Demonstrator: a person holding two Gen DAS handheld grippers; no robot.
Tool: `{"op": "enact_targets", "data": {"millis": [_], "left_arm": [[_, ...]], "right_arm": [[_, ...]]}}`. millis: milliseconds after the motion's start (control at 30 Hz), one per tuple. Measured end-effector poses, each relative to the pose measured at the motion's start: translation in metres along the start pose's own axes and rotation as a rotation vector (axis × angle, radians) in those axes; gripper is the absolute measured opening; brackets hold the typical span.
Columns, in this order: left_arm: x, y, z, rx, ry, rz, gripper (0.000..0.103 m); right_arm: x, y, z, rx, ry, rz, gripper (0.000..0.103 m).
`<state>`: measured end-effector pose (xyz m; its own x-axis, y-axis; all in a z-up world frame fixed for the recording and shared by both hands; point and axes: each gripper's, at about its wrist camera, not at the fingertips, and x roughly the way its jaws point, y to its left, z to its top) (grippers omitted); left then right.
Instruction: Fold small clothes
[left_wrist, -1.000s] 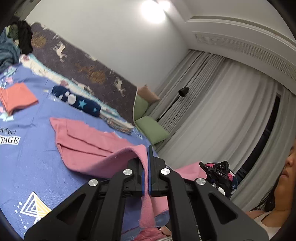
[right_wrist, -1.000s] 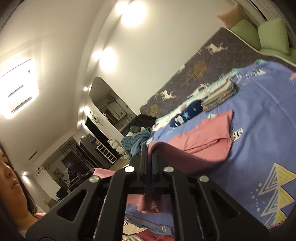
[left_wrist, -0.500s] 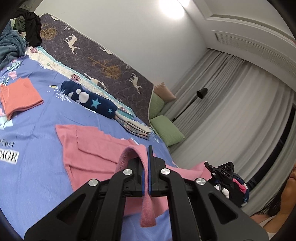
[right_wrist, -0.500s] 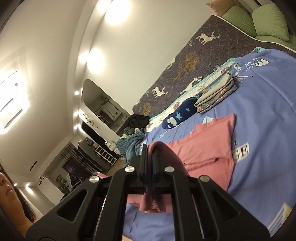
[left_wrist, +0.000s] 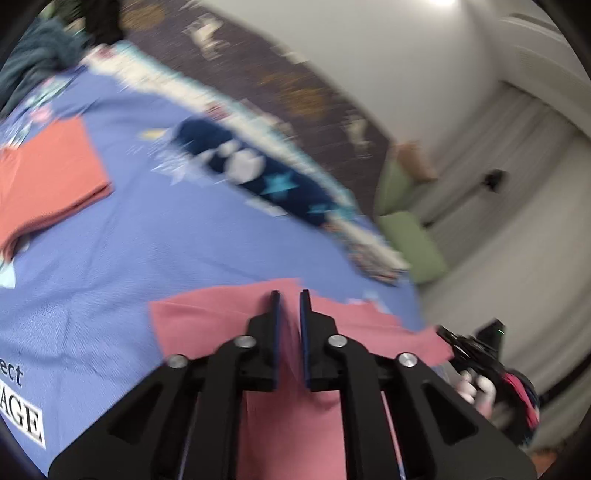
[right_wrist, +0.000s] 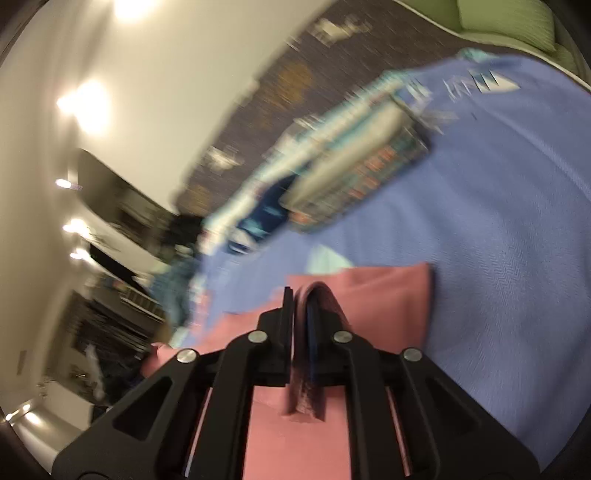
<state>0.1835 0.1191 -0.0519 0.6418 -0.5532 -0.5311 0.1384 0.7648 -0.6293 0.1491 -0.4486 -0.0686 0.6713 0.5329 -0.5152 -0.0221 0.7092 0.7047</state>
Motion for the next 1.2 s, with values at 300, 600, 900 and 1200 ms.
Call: {"op": "enact_targets", "data": {"millis": [300, 600, 900, 1200], "left_arm": [[0.016, 0.023, -0.011, -0.044, 0.059, 0.018, 0.028], [0.023, 0.014, -0.014, -0.009, 0.108, -0.009, 0.002], [0.042, 0.02, 0.052, -0.136, 0.01, -0.028, 0.007], [0.044, 0.037, 0.043, -0.12, 0.02, 0.077, 0.041]], "right_arm": [[0.01, -0.01, -0.011, -0.032, 0.088, -0.053, 0.028], [0.004, 0.001, -0.013, -0.062, 0.092, -0.038, 0.006], [0.021, -0.008, 0.049, 0.04, -0.038, -0.013, 0.027], [0.023, -0.008, 0.038, -0.1, -0.009, -0.145, 0.045]]}}
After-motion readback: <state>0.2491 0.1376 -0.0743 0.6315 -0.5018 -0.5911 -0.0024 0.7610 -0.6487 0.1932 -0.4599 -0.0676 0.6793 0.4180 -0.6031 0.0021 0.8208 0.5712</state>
